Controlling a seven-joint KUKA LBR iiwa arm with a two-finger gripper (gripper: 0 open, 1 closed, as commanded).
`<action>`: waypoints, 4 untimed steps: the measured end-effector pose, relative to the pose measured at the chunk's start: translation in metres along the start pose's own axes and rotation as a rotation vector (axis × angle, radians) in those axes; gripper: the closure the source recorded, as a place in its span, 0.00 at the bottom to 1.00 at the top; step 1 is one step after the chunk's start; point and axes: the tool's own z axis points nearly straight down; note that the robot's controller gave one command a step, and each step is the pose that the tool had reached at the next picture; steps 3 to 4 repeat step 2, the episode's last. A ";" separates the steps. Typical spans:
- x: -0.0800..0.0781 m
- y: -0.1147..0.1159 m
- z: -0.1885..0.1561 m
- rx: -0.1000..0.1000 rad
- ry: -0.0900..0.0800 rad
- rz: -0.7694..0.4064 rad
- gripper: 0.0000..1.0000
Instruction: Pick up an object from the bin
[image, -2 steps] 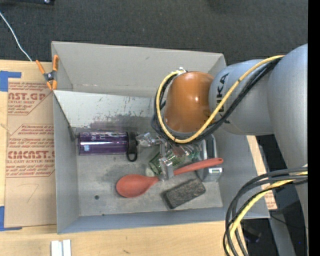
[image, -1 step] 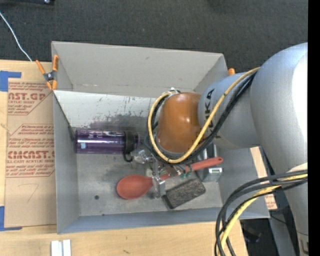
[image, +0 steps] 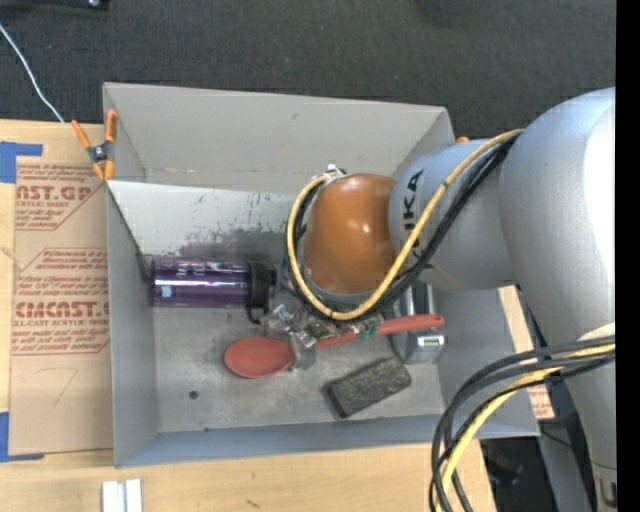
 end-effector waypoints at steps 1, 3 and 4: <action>0.000 0.000 0.000 0.000 0.000 0.000 1.00; 0.001 0.001 -0.003 -0.002 0.004 0.000 1.00; 0.001 0.001 -0.003 -0.002 0.004 0.000 1.00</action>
Offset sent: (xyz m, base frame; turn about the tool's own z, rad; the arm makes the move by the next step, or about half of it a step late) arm -0.0001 -0.0001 0.0913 0.0000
